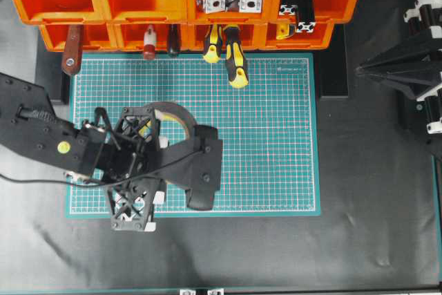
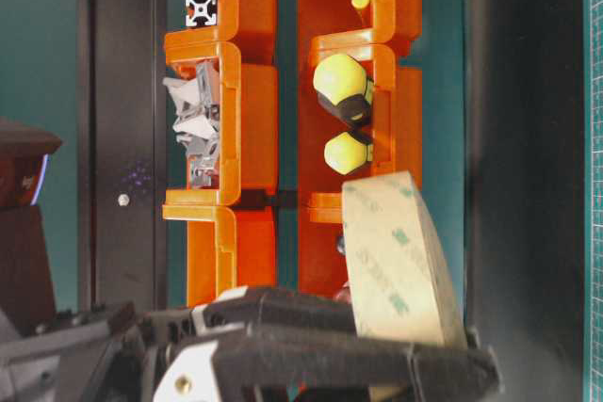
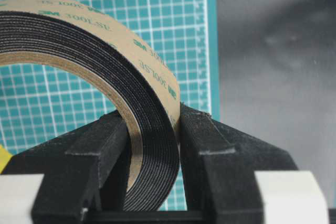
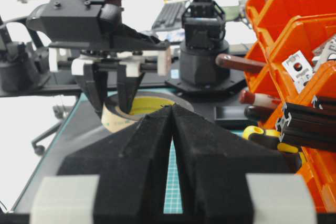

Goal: Pick foam from container rack with left arm.
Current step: 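Carry the tape roll over the mat and lower it flat, then open the left gripper and withdraw it to the left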

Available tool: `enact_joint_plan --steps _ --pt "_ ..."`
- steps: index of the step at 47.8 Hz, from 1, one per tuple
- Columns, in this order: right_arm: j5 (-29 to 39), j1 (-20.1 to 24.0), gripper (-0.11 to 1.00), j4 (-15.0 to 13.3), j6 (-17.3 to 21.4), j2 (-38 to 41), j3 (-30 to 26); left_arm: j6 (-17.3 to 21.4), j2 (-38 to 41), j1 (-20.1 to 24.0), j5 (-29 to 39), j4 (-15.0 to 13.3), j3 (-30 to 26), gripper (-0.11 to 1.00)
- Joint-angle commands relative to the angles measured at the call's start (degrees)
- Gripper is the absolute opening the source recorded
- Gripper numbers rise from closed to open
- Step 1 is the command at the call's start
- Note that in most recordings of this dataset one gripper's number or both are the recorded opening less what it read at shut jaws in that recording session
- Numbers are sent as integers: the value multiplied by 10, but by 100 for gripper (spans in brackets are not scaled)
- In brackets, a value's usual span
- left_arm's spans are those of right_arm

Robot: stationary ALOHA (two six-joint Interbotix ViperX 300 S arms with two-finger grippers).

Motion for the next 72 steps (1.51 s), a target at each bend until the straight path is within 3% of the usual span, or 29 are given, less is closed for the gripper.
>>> enact_joint_plan --steps 1,15,33,35,43,46,72 --pt "-1 1 -1 2 0 3 -19 2 -4 4 -12 3 -14 25" --pt "-1 1 -1 2 1 3 -19 31 4 18 -14 3 -15 25" --pt "0 1 -1 2 1 4 -18 35 3 39 -15 3 -11 25" --pt "0 1 -1 2 1 4 -18 36 3 41 -14 3 -9 30" --pt "0 1 -1 2 1 4 -18 38 -1 49 -15 3 10 79" --pt "-1 1 -1 2 1 4 -18 42 -4 49 -13 3 16 89" --pt "0 1 -1 2 1 4 -18 53 -68 42 -22 3 27 90"
